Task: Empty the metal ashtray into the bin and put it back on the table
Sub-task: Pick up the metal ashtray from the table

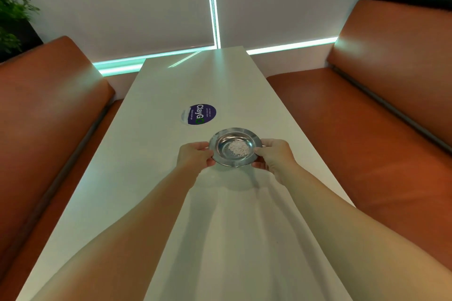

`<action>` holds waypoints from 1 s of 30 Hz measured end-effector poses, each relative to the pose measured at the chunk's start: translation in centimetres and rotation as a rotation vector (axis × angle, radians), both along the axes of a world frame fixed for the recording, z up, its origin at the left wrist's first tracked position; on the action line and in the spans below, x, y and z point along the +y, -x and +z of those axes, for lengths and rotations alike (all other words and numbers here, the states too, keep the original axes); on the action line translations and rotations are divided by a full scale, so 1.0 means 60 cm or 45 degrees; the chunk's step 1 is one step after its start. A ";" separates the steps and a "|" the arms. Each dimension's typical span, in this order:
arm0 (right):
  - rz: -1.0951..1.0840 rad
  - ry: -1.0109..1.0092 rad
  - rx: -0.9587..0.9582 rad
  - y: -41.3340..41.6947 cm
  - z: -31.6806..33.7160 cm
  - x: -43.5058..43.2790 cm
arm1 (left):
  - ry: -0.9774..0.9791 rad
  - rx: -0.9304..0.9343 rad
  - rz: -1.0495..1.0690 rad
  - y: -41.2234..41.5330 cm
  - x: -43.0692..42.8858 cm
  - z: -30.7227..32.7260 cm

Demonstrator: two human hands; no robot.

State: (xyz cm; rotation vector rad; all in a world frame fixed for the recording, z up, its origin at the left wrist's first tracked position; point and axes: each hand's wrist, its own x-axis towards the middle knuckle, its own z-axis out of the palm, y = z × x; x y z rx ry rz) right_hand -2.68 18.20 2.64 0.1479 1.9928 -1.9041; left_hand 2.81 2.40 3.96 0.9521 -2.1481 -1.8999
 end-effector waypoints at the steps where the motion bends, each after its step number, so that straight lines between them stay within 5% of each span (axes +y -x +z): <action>1: 0.002 0.009 -0.006 -0.010 0.006 0.005 | -0.012 0.000 -0.006 -0.011 0.003 0.007; 30: -0.357 0.182 0.042 -0.539 0.089 0.204 | -0.122 0.076 -0.535 -0.464 0.159 0.119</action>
